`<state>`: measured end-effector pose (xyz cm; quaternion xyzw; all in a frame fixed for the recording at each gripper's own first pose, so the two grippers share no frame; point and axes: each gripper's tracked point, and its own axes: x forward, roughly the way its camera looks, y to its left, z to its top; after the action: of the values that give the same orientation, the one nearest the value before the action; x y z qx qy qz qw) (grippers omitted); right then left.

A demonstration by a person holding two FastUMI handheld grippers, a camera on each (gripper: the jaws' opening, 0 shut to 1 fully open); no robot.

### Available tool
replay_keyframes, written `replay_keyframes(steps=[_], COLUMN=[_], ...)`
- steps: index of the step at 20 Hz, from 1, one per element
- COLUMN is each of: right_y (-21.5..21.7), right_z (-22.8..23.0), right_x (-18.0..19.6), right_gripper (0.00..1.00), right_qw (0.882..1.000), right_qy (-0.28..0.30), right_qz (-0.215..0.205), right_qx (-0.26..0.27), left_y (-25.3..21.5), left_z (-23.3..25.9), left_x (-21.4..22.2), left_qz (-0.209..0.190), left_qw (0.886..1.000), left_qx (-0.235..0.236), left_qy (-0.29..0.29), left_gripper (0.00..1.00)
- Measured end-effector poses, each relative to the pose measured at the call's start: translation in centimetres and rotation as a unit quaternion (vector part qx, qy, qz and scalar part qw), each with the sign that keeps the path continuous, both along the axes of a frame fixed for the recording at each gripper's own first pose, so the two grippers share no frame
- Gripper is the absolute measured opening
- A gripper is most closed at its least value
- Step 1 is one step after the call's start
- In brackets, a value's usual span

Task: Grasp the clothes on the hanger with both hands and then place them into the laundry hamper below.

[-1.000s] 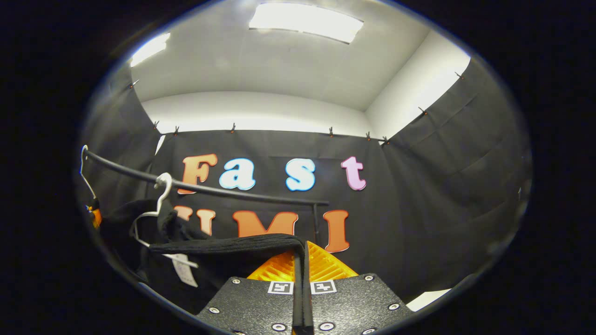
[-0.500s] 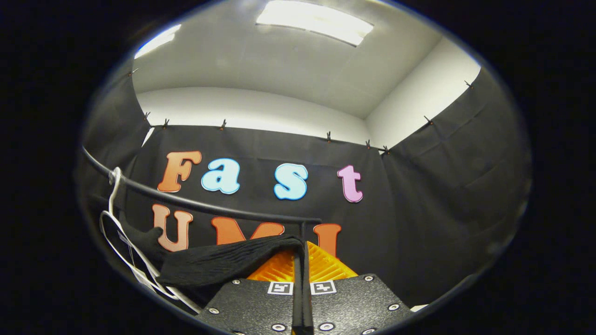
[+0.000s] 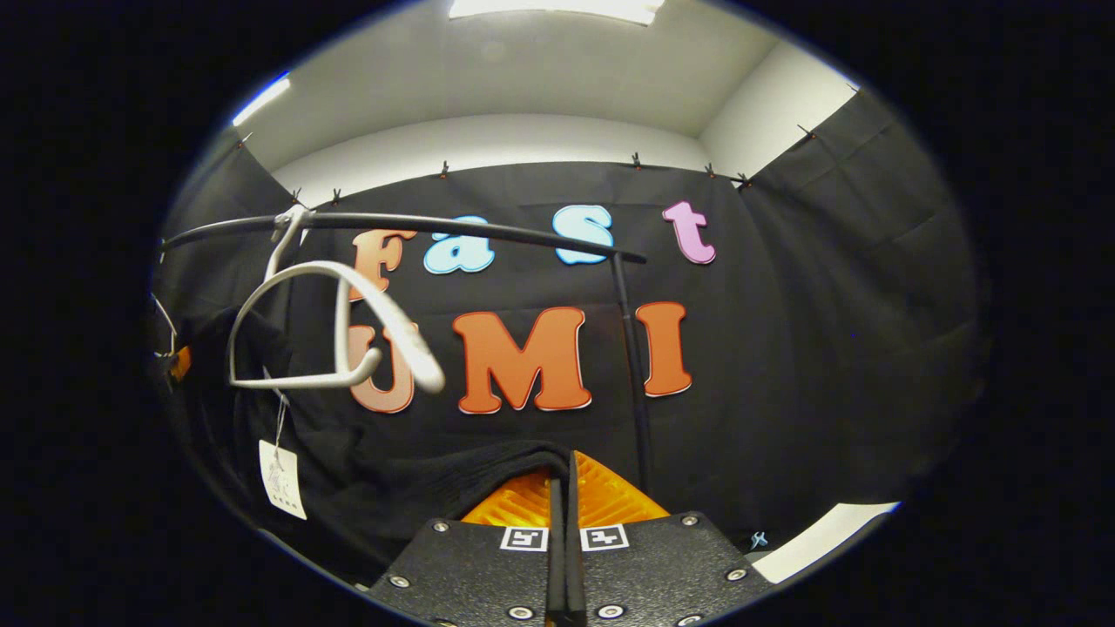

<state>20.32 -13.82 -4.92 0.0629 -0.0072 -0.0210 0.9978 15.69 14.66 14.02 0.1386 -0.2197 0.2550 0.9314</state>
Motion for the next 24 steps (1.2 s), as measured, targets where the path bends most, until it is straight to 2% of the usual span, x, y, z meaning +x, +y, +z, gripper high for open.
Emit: replay_keyframes(steps=[3,5,9,13,16,20,24], right_y=[4.6,6.9,10.5,13.5,15.0,16.0,16.5], right_z=[-2.0,-2.4,-3.1,-4.6,-6.5,-8.9,-13.5], right_x=[-1.7,-2.2,-3.9,-5.4,-7.3,-9.1,-11.2], right_gripper=[0.0,0.0,0.0,0.0,0.0,0.0,0.0], right_qw=[0.999,0.998,0.995,0.991,0.988,0.983,0.975], right_qy=[0.02,0.023,0.031,0.049,0.068,0.106,0.16], right_qz=[0.046,0.063,0.096,0.123,0.136,0.151,0.154], right_qx=[0.011,0.015,0.022,0.019,0.012,0.022,0.013], left_y=[1.7,3.2,4.1,2.2,-0.3,-3.6,-6.3], left_z=[-0.6,-1.3,-4.9,-7.5,-10.9,-18.1,-27.1], left_x=[1.0,1.1,0.1,-2.2,-3.4,-5.2,-8.0], left_qz=[0.016,0.027,0.023,0.013,-0.016,-0.068,-0.099], left_qw=[1.0,0.999,0.997,0.995,0.99,0.974,0.944], left_qx=[-0.012,-0.019,-0.053,-0.019,-0.012,-0.049,-0.087], left_qy=[0.009,0.02,0.055,0.092,0.136,0.211,0.302], left_gripper=[0.12,0.12,0.12,0.12,0.12,0.12,0.12])
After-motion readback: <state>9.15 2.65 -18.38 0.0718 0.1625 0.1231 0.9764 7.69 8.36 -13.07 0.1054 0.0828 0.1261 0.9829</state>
